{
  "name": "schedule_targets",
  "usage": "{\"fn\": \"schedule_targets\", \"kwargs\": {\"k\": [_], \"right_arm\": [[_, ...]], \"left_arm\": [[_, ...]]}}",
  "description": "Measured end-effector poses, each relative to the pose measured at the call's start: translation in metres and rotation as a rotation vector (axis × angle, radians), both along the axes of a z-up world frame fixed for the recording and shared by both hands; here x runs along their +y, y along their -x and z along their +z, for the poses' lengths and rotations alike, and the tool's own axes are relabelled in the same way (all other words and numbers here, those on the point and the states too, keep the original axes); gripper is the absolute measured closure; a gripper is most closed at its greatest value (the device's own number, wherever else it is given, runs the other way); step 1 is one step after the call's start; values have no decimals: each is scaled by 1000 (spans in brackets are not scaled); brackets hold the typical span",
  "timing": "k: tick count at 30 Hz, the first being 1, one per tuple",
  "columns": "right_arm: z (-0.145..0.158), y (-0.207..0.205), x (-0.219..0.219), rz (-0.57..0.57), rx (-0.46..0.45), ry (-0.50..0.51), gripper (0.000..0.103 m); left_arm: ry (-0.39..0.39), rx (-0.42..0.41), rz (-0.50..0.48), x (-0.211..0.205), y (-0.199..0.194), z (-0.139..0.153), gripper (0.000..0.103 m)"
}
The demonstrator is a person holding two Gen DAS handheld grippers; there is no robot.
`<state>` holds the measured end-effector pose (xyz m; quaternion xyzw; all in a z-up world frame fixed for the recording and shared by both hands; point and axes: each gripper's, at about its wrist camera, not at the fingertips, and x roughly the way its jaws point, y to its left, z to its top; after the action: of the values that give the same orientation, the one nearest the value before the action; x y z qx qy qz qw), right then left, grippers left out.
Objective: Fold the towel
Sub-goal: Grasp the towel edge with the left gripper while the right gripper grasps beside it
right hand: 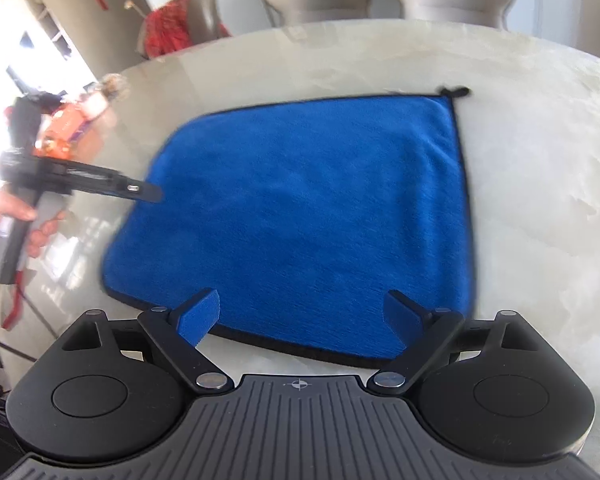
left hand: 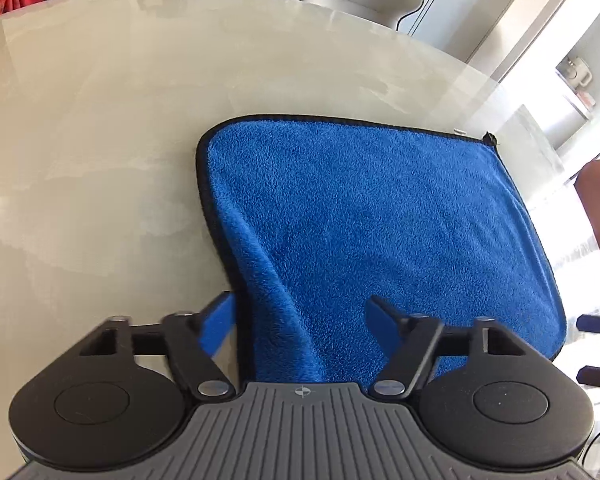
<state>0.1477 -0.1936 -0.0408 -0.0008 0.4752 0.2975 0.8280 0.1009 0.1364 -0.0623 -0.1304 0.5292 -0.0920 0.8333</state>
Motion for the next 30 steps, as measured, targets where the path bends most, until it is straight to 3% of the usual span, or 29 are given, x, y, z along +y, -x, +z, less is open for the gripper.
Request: {"fn": "schedule_targets", "kwargs": {"k": [1,4,10,12,15,17,18,19,23,26,28,30], "right_arm": [[2,2,8,29,-11,-12,13],[5,9,46,141,-55,-39,15],[-3,22,136,374,-136,-31,18],[-7,26,157,399,-156,-14,18],[-16,26,179,367,-152,-14,20],[-25,22,191,310,-126,-15,34],[-31,21,196,288,-116,-2,52],[-37,20,201,269,-116,21,60],[-48,21,211,196,-152,116,60],[-48,17,212,124,-114,75,56],[-46,15,218,83,-102,42,42],[-47,14,225,64,-107,47,37]], "left_arm": [[22,15,7,3,-2,-1,76],[40,35,9,7,-2,-4,89],[97,39,-24,3,-5,2,89],[109,42,-26,2,-7,5,89],[160,55,-14,2,-14,5,89],[192,63,-9,2,-18,3,89],[194,65,-14,2,-19,3,89],[197,67,-19,2,-19,2,90],[214,77,-36,5,-21,0,90],[231,88,-42,11,-22,-4,90],[243,97,-47,14,-24,-8,90],[251,98,-52,15,-25,-9,90]]}}
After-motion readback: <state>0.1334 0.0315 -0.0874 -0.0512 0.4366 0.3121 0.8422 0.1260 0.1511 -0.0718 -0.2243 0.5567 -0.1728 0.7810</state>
